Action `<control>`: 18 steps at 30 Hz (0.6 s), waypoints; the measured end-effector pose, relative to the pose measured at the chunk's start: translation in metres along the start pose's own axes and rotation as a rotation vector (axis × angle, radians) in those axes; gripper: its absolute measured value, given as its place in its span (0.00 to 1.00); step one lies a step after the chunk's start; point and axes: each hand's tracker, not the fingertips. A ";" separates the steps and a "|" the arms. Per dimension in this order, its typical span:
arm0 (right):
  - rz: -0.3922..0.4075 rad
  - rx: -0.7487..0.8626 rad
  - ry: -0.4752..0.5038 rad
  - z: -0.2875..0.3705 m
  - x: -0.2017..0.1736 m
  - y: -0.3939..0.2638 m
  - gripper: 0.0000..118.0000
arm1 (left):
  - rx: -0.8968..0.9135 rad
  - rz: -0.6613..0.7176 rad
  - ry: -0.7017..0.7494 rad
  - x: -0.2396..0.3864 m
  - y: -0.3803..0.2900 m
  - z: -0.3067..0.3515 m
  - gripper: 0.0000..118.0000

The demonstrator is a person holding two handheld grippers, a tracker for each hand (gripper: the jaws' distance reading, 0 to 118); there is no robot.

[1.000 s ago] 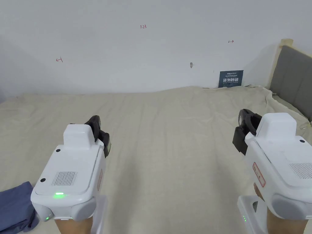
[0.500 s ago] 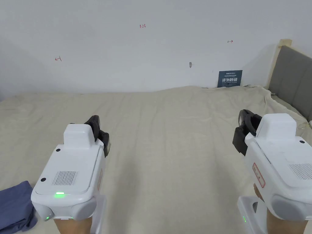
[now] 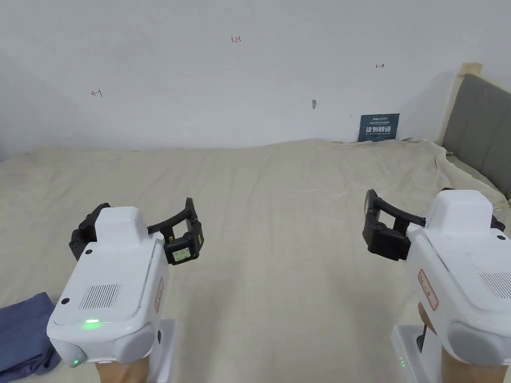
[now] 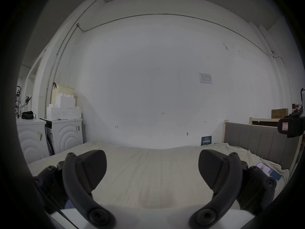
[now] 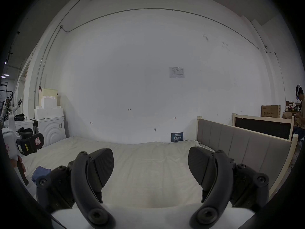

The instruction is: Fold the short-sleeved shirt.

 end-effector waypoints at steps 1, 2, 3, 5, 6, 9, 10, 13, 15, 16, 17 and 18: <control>-0.004 -0.002 0.000 0.000 0.000 0.000 0.82 | 0.001 -0.004 0.000 0.000 -0.001 0.000 0.98; -0.006 -0.007 0.002 -0.001 0.001 0.000 0.85 | -0.003 -0.008 -0.005 0.000 -0.001 0.000 0.99; -0.008 -0.010 0.004 -0.001 0.002 -0.001 0.92 | -0.008 -0.010 -0.009 0.000 -0.001 0.000 1.00; -0.009 -0.011 0.007 -0.001 0.002 -0.001 0.98 | -0.004 -0.007 -0.007 0.000 -0.001 0.000 1.00; -0.008 -0.007 0.006 -0.001 0.002 -0.001 0.98 | -0.002 -0.006 -0.005 0.000 -0.001 0.000 1.00; -0.006 -0.004 0.007 -0.002 0.003 -0.002 0.99 | -0.001 0.001 -0.005 0.000 0.000 0.000 1.00; -0.006 -0.004 0.009 -0.002 0.003 -0.002 0.99 | 0.000 0.003 -0.007 0.000 0.000 0.000 1.00; -0.006 -0.002 0.007 -0.002 0.002 -0.001 1.00 | 0.010 -0.003 -0.009 0.000 0.000 0.000 1.00; -0.009 0.002 0.004 -0.002 0.002 -0.001 1.00 | 0.010 -0.014 -0.010 0.001 0.000 0.000 1.00; -0.009 0.002 0.003 -0.002 0.002 0.000 1.00 | 0.010 -0.016 -0.009 0.001 0.001 0.000 1.00; -0.010 0.003 0.006 -0.002 0.002 0.000 1.00 | 0.012 -0.016 -0.007 0.001 0.001 0.001 1.00; -0.010 0.002 0.006 -0.002 0.002 0.000 1.00 | 0.013 -0.016 -0.007 0.001 0.001 0.001 1.00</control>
